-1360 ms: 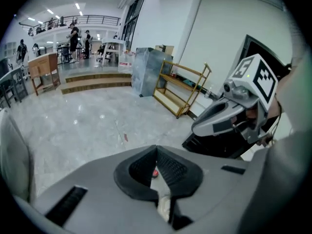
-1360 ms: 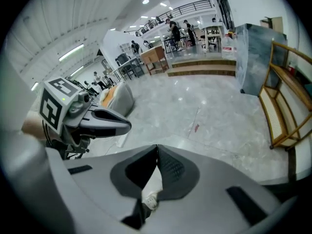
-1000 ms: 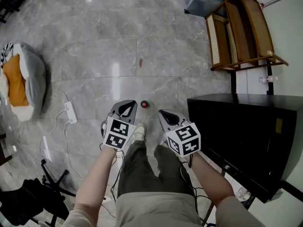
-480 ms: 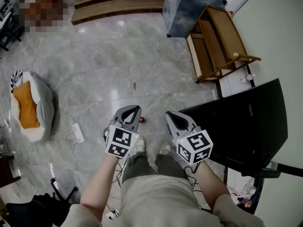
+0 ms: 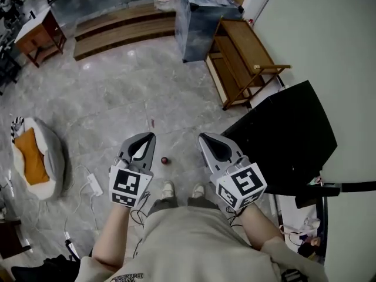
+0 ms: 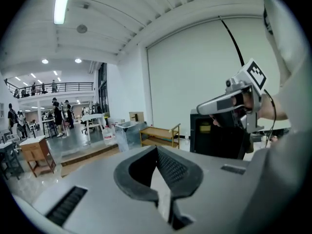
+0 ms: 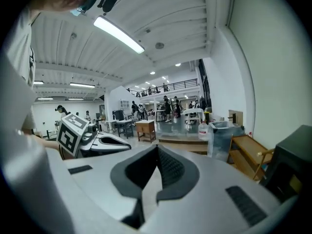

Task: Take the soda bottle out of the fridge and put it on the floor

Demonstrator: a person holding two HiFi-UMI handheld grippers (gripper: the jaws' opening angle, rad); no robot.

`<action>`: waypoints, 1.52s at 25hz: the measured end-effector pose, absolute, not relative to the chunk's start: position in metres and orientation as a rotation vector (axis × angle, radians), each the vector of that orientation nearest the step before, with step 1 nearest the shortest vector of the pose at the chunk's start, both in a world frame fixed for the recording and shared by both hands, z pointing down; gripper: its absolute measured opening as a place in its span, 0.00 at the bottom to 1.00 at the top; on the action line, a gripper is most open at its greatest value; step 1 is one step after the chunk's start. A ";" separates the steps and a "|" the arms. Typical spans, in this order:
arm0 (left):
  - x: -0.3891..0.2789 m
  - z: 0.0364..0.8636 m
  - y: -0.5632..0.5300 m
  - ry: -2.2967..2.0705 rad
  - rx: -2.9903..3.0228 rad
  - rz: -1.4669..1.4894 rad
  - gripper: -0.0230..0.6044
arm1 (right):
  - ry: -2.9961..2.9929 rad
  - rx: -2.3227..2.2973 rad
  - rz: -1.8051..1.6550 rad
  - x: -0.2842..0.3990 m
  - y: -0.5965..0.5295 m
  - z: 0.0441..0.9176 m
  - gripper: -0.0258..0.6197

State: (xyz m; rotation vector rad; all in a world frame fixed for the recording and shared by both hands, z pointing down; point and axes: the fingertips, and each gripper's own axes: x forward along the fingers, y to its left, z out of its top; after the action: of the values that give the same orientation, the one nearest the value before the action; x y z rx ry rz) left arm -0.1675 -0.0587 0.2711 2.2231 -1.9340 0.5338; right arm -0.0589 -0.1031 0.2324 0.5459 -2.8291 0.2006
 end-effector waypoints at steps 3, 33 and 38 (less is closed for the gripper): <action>-0.145 0.239 -0.047 -1.918 2.269 0.532 0.05 | -2.858 0.578 0.170 -0.032 -0.098 0.205 0.03; -0.098 0.120 -0.044 -2.078 2.442 0.436 0.05 | -2.977 0.702 -0.148 0.034 -0.097 0.099 0.03; -0.103 0.118 -0.045 -2.094 2.423 0.401 0.05 | -2.982 0.664 -0.149 0.024 -0.097 0.100 0.03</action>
State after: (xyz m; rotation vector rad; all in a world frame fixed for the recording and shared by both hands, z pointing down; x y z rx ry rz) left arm -0.1029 -0.0452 0.1180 2.4226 -2.0943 0.4009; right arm 0.0236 -0.0973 0.0998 0.6643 -2.9816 -0.1495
